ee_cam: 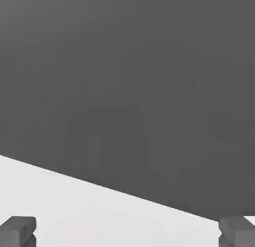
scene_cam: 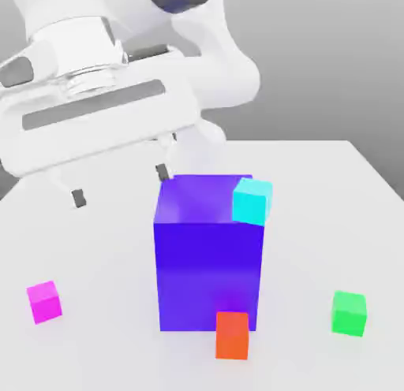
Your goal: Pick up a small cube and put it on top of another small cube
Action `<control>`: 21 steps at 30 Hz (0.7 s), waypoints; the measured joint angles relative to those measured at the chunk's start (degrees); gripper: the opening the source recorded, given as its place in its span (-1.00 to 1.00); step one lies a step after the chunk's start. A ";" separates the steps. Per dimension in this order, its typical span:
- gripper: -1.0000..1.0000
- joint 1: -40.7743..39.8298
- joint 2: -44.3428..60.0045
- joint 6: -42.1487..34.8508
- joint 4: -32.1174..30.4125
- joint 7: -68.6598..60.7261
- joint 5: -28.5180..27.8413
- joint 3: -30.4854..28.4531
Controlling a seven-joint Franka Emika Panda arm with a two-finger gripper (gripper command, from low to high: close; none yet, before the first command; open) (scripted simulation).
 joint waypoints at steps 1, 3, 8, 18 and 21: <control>0.00 0.01 1.80 0.30 -0.30 -2.61 1.40 -0.77; 0.00 -0.46 5.33 0.94 -0.92 -7.71 4.01 -1.95; 0.00 -3.72 13.27 3.24 -2.65 -19.14 8.66 -2.78; 0.00 -9.10 22.95 12.54 -7.42 -34.37 6.69 -5.98; 0.00 -9.47 23.99 16.31 -9.23 -36.40 2.47 -9.05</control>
